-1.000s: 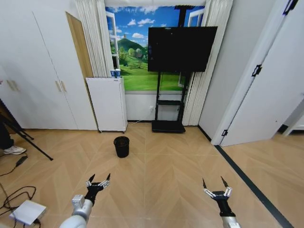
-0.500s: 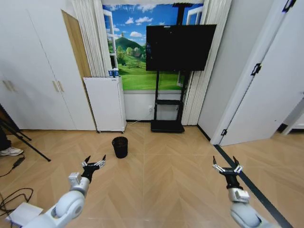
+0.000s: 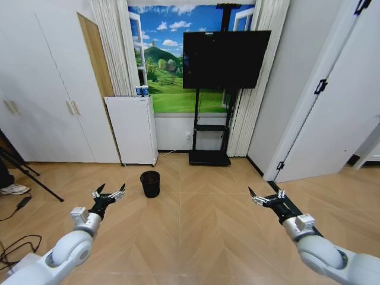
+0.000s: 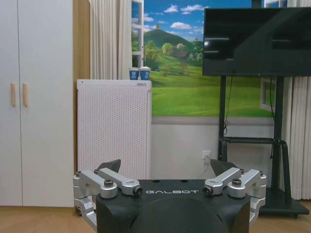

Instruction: Pick up the trash bin and place the garbage on the floor into it.

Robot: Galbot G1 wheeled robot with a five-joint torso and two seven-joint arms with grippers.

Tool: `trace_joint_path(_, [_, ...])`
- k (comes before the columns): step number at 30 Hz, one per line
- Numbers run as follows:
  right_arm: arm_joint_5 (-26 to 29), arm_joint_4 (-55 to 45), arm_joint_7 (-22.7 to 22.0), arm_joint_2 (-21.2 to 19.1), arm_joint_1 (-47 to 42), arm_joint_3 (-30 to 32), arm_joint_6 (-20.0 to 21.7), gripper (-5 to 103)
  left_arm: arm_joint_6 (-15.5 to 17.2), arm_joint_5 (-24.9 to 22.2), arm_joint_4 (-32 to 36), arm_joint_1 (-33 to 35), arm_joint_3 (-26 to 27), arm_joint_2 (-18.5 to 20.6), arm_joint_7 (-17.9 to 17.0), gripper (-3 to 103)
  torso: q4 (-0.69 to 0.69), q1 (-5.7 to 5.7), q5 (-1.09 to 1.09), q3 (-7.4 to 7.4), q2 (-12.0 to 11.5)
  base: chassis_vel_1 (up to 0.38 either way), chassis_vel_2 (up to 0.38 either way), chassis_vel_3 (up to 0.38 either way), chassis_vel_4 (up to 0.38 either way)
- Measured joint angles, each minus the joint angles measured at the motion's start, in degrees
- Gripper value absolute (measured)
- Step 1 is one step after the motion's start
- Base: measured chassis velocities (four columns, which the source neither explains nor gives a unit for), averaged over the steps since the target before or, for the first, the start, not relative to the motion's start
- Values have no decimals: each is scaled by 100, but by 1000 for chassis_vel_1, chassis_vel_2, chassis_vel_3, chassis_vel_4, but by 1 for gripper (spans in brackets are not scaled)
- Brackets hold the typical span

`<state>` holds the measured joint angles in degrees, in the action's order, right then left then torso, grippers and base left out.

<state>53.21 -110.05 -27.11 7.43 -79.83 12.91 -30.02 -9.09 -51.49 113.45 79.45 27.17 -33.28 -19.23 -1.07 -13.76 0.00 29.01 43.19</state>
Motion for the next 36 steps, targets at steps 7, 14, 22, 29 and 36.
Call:
trace_joint_path(7, [-1189, 1263, 1007, 123, -244, -9, -837, 100, -197, 274, -109, 511, 683, -123, 284, 100, 2, 0, 2, 0, 0, 0, 0, 0, 0])
trace_joint_path(14, [-1780, 1866, 1411, 725, -1077, 38, -1159, 100, -197, 362, -137, 524, 580, -305, 224, 100, -3, 0, 2, 0, 0, 0, 0, 0, 0])
trace_joint_path(22, [-1898, 1449, 1132, 1498, -1832, 177, -981, 100, -212, 627, -166, 508, 303, -478, 176, 100, -2, 1, 2, -1, 0, 0, 0, 0, 0])
trace_joint_path(29, [-1695, 773, 703, 1230, -1672, 351, -841, 100, -272, 874, -184, 527, 55, -674, 203, 100, 0, 0, -1, 0, 0, 0, 0, 0, 0])
trace_joint_path(36, [-1412, 617, 622, 891, -1336, 329, -797, 100, -269, 882, -170, 523, 12, -735, 148, 100, 2, 0, -1, 0, 0, 0, 0, 0, 0])
